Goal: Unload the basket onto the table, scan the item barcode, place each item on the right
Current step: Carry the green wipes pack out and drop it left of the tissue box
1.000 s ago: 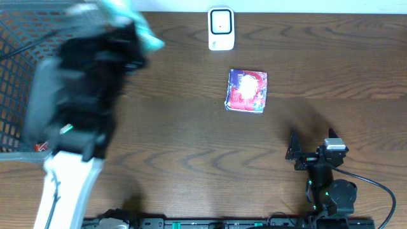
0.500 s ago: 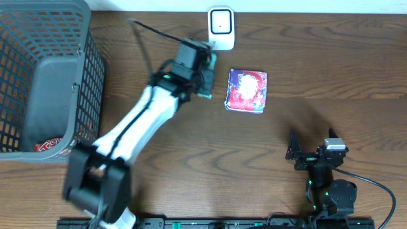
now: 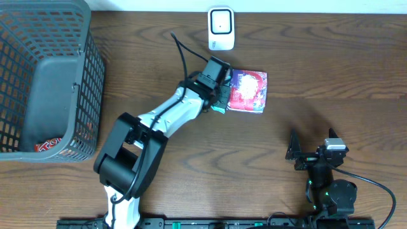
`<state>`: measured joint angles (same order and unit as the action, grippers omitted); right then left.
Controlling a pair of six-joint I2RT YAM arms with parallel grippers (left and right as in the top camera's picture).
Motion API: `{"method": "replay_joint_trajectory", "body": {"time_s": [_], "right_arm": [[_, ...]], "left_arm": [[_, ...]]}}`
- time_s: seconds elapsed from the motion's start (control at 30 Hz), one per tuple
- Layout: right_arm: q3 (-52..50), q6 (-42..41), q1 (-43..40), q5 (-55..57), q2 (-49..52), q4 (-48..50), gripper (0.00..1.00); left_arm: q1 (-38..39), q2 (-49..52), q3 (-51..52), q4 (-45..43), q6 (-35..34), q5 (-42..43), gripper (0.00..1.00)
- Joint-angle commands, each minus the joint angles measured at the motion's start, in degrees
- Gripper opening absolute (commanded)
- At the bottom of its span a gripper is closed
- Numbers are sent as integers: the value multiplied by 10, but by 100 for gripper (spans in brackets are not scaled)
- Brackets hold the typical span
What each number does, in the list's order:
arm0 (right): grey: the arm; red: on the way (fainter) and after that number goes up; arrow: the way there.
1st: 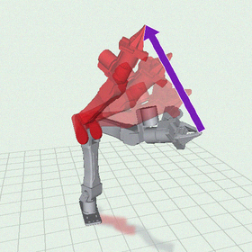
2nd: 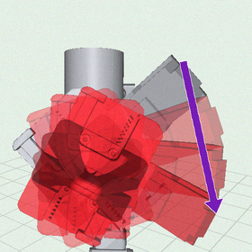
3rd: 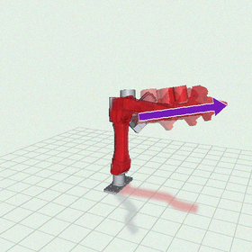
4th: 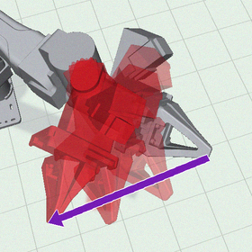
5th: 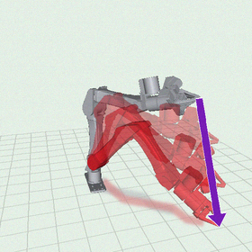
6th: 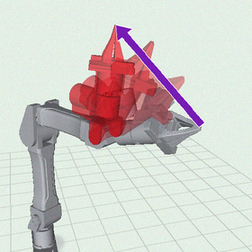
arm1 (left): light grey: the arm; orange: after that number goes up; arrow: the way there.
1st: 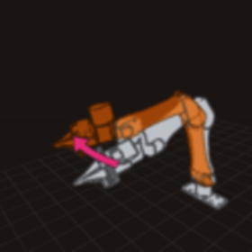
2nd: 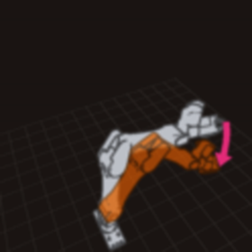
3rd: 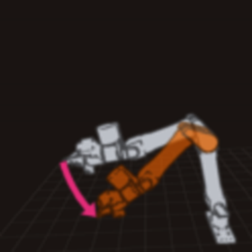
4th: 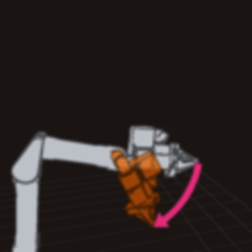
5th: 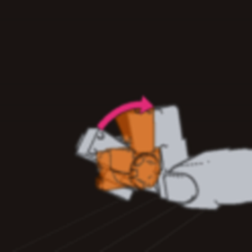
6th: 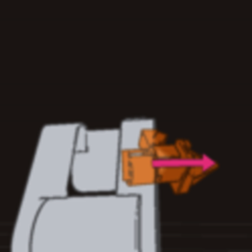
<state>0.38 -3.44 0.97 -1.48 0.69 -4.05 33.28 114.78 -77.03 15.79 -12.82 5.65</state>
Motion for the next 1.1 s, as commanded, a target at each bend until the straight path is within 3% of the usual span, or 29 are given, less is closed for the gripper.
{"method": "replay_joint_trajectory", "body": {"time_s": [0.0,0.33,0.53,0.57,0.7,0.8,0.87,0.97,1.07], "right_arm": [[0,-6,-2,3,-3,-3,99],[0,-6,-2,3,-3,-3,99],[0,-6,-2,3,-3,-3,99],[0,-6,-2,3,-3,-3,99],[0,-6,-2,3,-3,-3,99],[0,-6,-2,3,-3,-3,99],[0,-6,-2,3,-3,-3,99],[0,-6,-2,3,-3,-3,99],[0,-6,-2,3,-3,-3,99]], "left_arm": [[33,2,-4,-9,-28,15,8],[79,-8,-5,-62,-23,33,8],[58,-28,-5,-64,-24,-68,8],[54,-29,-5,-64,-27,-68,13],[46,-28,-4,-63,-95,-68,13],[45,-28,-4,-65,-161,-65,25],[47,-28,-4,-65,-160,-58,29],[47,-28,-4,-59,-160,-36,43],[47,-30,-5,-59,-160,-12,43]]}}
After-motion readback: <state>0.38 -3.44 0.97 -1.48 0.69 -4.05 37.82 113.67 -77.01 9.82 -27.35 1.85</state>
